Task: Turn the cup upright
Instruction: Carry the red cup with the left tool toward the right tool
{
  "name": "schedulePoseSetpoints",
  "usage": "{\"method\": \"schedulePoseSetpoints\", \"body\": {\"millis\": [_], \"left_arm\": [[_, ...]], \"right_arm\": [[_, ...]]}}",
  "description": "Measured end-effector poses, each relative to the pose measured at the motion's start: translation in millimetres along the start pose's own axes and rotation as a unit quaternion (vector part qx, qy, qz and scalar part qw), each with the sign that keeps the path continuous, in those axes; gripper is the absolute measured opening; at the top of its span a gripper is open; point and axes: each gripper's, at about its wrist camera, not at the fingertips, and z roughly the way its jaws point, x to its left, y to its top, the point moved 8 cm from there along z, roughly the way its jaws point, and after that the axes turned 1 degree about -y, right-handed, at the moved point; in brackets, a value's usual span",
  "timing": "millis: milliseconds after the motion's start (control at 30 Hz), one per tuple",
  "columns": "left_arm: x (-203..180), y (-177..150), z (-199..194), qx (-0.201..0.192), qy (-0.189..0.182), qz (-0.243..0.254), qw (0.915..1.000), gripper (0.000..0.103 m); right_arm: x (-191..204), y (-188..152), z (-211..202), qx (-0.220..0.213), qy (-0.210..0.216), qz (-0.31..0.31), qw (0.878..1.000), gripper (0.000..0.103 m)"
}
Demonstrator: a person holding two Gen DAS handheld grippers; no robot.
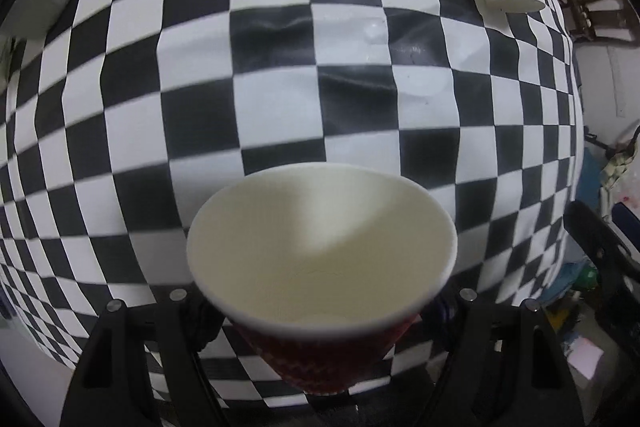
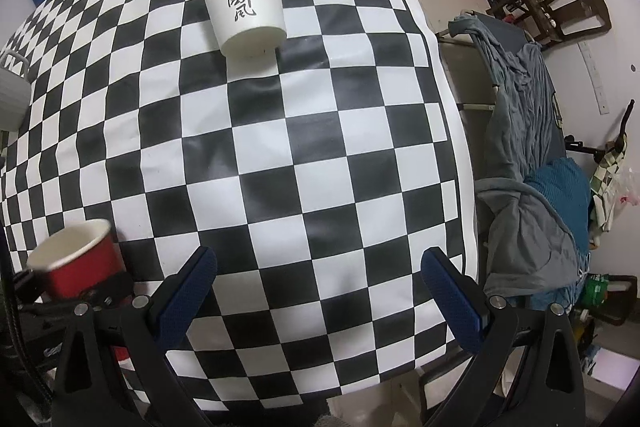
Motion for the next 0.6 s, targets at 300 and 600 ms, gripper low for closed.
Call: {"method": "schedulePoseSetpoints", "body": {"millis": [300,600], "left_arm": [[-21,10,-4,-0.023,-0.015,-0.005,0.9996,0.083],[-27,7,-4,-0.036,-0.03,-0.014,0.9988,0.087]], "right_arm": [[5,9,-1,0.001,0.005,0.007,1.0,0.103],[0,9,-4,0.001,0.012,0.027,1.0,0.103]]}}
